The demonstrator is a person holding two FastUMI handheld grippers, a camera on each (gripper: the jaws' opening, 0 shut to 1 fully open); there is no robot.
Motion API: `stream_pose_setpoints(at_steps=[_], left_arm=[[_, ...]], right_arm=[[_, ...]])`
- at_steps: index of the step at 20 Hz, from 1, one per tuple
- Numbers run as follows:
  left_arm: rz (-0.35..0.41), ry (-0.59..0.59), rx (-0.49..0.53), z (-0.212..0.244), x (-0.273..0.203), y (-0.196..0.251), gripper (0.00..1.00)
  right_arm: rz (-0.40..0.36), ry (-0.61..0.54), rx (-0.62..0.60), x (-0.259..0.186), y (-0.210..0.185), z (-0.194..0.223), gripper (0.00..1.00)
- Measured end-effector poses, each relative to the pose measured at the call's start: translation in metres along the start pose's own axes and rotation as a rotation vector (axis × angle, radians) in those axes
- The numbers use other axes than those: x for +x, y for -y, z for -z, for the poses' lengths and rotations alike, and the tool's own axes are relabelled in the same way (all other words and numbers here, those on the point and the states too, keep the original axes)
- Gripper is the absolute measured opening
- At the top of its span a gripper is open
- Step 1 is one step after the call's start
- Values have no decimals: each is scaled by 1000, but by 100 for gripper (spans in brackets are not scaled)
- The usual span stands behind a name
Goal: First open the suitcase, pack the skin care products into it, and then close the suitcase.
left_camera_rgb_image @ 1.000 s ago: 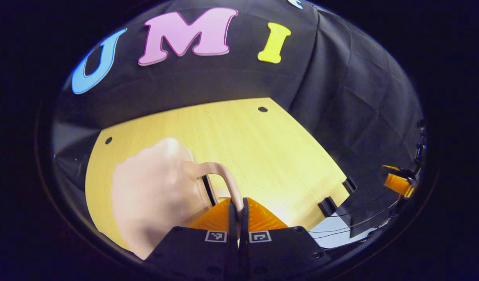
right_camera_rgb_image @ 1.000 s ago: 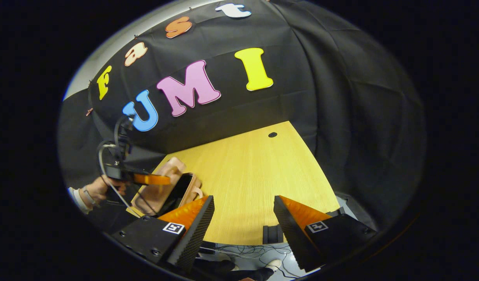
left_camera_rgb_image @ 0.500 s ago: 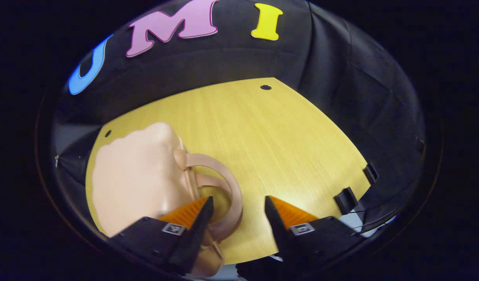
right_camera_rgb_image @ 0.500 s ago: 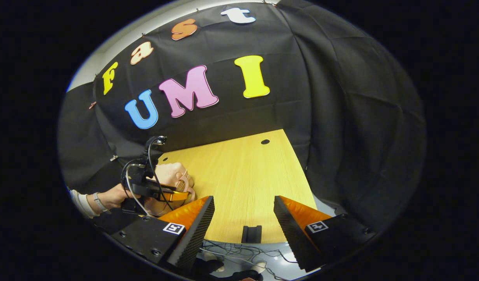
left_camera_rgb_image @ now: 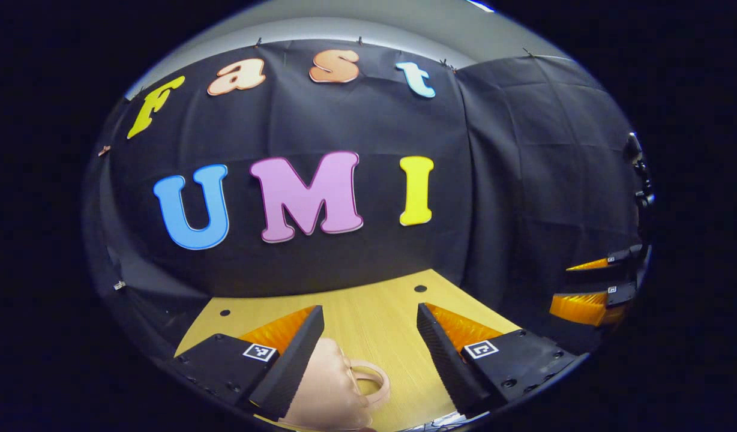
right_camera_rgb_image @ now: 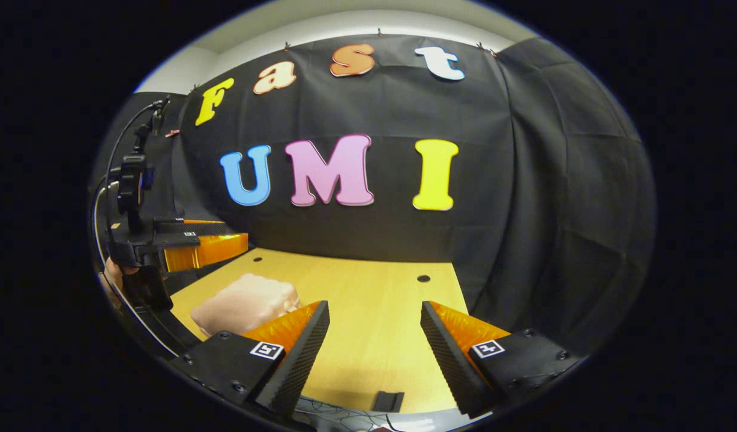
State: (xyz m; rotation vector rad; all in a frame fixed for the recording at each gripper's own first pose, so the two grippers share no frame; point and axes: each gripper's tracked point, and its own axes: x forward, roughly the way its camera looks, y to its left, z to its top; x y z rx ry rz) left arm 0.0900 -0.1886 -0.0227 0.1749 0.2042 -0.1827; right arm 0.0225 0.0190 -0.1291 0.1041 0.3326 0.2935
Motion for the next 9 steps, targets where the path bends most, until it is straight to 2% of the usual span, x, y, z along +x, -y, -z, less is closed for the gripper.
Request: stream_pose_setpoints(at_steps=[3, 6, 9], left_arm=[[0, 102, -9, -39, -21, -23, 97], [5, 121, -19, -46, -22, -34, 97], [74, 129, -57, -52, -16, -36, 98]], right_arm=[[-9, 50, -24, 11, -32, -29, 97], [-4, 93, -19, 13, -56, -50, 97], [21, 116, -14, 5, -68, -58, 97]])
